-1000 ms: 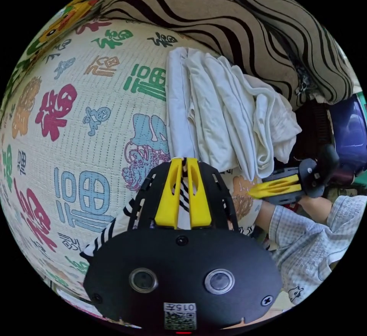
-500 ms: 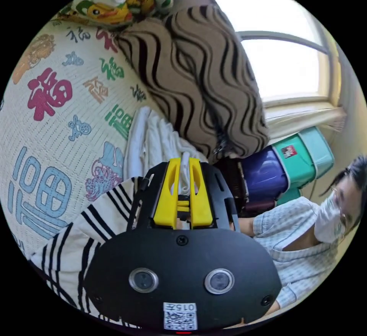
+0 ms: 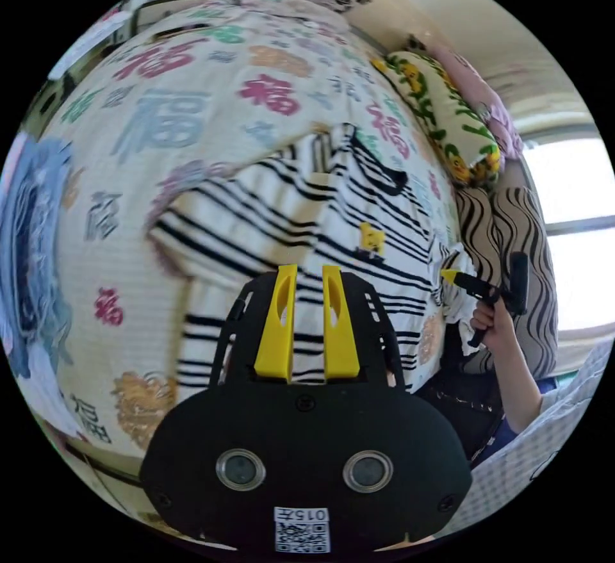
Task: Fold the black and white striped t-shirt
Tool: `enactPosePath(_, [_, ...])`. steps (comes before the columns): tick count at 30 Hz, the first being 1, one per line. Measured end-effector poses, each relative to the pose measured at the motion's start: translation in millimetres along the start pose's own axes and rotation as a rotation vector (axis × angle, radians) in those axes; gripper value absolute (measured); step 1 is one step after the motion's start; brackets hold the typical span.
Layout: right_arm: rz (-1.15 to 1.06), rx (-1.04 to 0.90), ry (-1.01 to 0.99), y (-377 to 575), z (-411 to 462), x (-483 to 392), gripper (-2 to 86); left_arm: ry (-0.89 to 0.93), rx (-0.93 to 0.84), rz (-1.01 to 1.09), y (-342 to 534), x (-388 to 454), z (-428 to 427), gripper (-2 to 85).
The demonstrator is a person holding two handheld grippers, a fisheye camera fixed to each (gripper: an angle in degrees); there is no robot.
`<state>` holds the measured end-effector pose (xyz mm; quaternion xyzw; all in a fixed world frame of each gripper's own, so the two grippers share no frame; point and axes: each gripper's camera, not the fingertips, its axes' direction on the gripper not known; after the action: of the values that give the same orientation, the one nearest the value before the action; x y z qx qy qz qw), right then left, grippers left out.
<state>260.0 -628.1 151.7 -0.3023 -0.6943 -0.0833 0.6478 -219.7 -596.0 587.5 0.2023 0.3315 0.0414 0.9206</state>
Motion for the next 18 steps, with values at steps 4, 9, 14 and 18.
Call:
enactPosePath(4, [0.015, -0.169, -0.065, -50, 103, -27, 7.0, -0.017, -0.014, 0.013, 2, -59, -64, 6.4])
enactPosePath(9, [0.115, -0.351, -0.026, -85, 202, -32, 4.6, 0.076, 0.007, 0.007, -3, -115, -136, 6.3])
enactPosePath(14, [0.09, -0.282, -0.013, -117, 209, -43, 0.6, 0.079, 0.049, 0.021, -7, -146, -190, 6.2])
enactPosePath(18, [-0.014, -0.126, -0.069, -189, 202, -70, 0.0, 0.075, 0.087, 0.034, -21, -164, -230, 7.5])
